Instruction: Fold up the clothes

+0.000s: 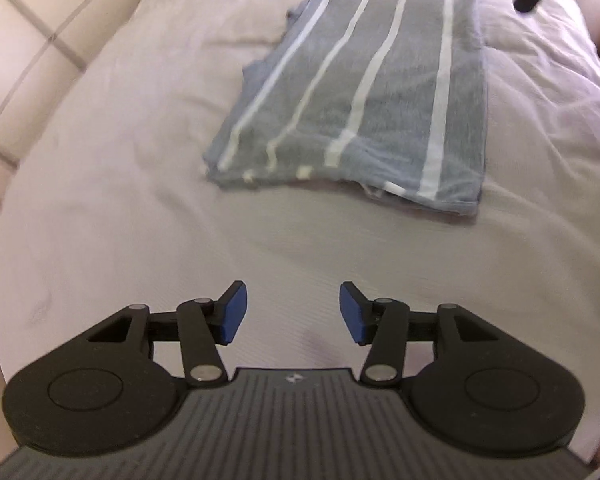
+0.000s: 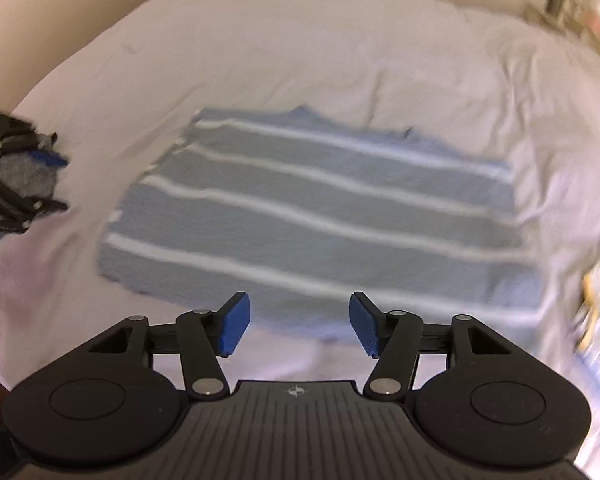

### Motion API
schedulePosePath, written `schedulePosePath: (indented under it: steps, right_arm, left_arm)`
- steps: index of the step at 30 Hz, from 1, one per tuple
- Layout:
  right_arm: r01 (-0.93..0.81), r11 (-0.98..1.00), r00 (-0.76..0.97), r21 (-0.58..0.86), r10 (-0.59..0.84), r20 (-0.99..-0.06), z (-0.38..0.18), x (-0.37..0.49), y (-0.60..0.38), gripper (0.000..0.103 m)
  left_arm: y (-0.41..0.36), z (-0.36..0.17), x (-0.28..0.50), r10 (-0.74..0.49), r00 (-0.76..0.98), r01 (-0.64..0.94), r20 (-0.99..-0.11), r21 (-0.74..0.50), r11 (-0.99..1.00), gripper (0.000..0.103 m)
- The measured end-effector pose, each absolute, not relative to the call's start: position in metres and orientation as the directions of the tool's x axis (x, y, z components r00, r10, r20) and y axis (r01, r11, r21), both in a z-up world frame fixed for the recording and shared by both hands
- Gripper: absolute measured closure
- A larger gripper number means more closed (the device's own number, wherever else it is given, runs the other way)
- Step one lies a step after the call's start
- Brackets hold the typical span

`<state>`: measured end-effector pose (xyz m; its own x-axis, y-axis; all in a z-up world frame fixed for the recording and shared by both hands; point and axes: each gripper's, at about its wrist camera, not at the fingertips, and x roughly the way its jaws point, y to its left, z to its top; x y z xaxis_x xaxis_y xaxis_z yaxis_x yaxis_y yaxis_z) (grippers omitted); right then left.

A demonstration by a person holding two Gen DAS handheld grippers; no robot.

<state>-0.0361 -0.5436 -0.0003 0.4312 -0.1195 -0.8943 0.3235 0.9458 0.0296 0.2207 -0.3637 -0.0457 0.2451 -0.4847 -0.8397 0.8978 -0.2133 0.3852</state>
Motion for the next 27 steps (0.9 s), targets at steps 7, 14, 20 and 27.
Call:
schedulePosePath:
  steps: [7, 14, 20, 27]
  right_arm:
    - [0.226, 0.974, 0.451, -0.027, -0.129, -0.883, 0.009, -0.010, -0.469, 0.038]
    - [0.234, 0.971, 0.490, 0.046, -0.078, -0.868, -0.010, 0.006, -0.435, 0.038]
    - [0.203, 0.979, 0.487, -0.017, -0.116, -0.866, -0.032, 0.031, -0.406, 0.039]
    - [0.036, 0.950, 0.407, -0.309, -0.296, -0.864, -0.086, 0.065, -0.364, 0.048]
  left_arm:
    - [-0.372, -0.048, 0.236, -0.525, 0.228, 0.827, -0.820, 0.448, -0.340, 0.051]
    - [-0.374, -0.055, 0.236, -0.523, 0.205, 0.715, -0.827, 0.492, -0.497, 0.046]
    - [-0.390, -0.083, 0.246, -0.559, 0.135, 0.628, -0.818, 0.507, -0.591, 0.045]
    - [-0.407, -0.143, 0.272, -0.599, 0.049, 0.390, -0.799, 0.568, -0.725, 0.045]
